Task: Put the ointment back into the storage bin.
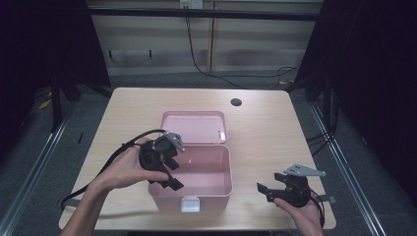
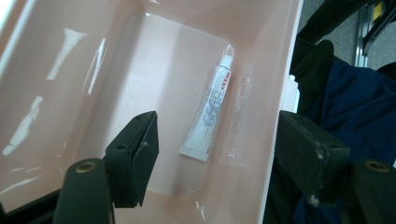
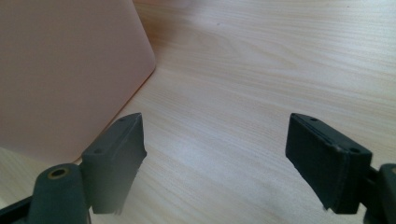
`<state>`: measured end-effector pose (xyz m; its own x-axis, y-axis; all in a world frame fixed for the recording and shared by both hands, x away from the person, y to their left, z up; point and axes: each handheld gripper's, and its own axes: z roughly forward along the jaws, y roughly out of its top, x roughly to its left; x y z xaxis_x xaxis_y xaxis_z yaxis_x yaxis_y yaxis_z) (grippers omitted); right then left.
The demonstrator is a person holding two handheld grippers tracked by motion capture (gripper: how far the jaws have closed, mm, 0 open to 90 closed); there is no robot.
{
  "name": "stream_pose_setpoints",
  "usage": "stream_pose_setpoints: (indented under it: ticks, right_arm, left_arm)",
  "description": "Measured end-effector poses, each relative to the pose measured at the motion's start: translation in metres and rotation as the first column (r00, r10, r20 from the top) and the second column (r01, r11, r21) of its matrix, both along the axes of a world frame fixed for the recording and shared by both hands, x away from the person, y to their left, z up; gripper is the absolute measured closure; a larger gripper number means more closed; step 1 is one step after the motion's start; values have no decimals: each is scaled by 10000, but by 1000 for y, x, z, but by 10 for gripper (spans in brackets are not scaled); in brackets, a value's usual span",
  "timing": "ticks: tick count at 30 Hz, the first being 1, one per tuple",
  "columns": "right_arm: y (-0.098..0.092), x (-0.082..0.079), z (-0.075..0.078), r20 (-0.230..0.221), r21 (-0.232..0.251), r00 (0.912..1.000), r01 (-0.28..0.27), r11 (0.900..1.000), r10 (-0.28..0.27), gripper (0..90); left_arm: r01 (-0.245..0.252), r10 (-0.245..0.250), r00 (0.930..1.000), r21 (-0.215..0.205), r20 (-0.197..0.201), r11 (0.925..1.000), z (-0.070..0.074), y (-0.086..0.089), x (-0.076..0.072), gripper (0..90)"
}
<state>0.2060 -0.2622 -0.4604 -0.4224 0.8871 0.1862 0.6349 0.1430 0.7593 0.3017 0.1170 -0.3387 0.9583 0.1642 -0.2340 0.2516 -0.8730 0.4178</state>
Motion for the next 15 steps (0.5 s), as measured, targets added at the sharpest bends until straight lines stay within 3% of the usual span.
stream_pose_setpoints:
  ticks: [4, 7, 12, 13, 15]
  right_arm:
    - [0, 0, 0, -15, -4, 10000, -11, 10000, 11, 191]
    - [0, 0, 0, -14, 15, 10000, -8, 10000, 8, 191]
    - [0, 0, 0, -10, 7, 10000, 17, 10000, -17, 191]
    - [0, 0, 0, -41, 5, 10000, -7, 10000, 7, 191]
    - [0, 0, 0, -29, 5, 10000, -4, 10000, 4, 191]
  left_arm:
    - [-331, 333, 9992, -105, 217, 9994, 2, 12, 1, 327]
    - [-578, 588, 9981, -465, 196, 9972, 4, 22, 1, 327]
    - [-627, 647, 9973, -555, 349, 9965, 7, 39, 1, 325]
    - [-978, 1005, 9945, -809, 309, 9919, 6, 41, -1, 327]
    - [-1104, 1154, 9921, -952, 486, 9893, 6, 47, -1, 331]
